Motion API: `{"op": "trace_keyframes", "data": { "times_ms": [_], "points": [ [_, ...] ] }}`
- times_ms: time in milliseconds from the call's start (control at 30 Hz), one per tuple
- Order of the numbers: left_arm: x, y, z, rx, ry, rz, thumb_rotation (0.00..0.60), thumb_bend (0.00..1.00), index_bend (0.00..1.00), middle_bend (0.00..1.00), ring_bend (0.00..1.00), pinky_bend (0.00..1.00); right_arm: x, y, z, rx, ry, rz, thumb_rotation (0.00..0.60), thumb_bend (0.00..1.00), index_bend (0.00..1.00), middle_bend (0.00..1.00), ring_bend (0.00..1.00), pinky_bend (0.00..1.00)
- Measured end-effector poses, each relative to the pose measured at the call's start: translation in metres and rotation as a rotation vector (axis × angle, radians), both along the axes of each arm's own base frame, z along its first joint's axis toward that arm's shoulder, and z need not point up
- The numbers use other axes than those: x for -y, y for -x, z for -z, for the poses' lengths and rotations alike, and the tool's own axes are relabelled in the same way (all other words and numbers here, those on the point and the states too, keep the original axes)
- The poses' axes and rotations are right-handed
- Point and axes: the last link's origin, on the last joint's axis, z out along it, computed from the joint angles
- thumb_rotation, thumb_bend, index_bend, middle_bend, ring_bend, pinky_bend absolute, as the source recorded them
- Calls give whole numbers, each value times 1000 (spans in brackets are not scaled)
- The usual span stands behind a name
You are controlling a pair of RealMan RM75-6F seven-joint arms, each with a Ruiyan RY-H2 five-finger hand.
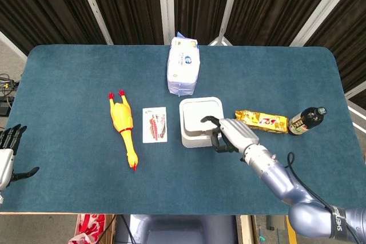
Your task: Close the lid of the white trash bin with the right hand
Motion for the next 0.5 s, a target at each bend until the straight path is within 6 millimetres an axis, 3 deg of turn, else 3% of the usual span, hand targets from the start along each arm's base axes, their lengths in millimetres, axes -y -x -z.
{"op": "trace_keyframes", "data": {
  "times_ms": [500],
  "points": [
    [0, 0, 0, 6, 2, -3, 600, 0, 0, 0, 0, 0, -11, 11, 18, -28, -48, 7, 600, 682, 227, 684, 826, 795]
  ]
}}
